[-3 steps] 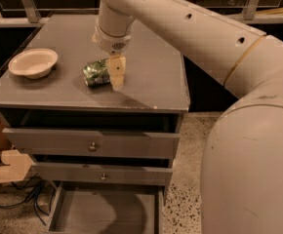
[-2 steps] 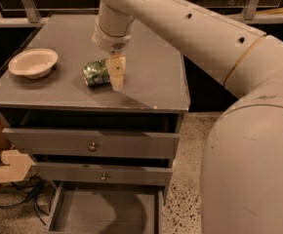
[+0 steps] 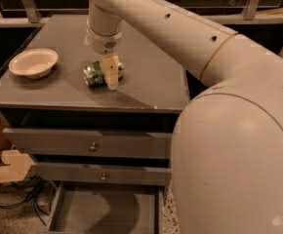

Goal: Place green can into bottom drawer

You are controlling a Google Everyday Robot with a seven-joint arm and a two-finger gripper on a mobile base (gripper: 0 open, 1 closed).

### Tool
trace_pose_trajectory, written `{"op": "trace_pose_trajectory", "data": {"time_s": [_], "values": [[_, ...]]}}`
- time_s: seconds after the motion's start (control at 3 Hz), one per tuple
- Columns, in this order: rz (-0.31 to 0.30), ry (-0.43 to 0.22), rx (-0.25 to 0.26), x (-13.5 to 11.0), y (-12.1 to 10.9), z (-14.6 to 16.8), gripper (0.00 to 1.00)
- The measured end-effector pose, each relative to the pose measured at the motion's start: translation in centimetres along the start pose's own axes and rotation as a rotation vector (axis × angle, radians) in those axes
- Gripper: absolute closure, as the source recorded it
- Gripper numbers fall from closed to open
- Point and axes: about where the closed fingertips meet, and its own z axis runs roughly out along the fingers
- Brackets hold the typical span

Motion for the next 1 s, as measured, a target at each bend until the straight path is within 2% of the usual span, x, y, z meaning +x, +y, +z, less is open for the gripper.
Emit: {"op": "trace_pose_trajectory", "data": {"time_s": [0.33, 1.0], "values": [[-0.005, 0.0, -0.003, -0.1, -0.14, 0.14, 0.14], [-0.005, 0.0, -0.003, -0.1, -0.14, 0.15, 0.62]]}}
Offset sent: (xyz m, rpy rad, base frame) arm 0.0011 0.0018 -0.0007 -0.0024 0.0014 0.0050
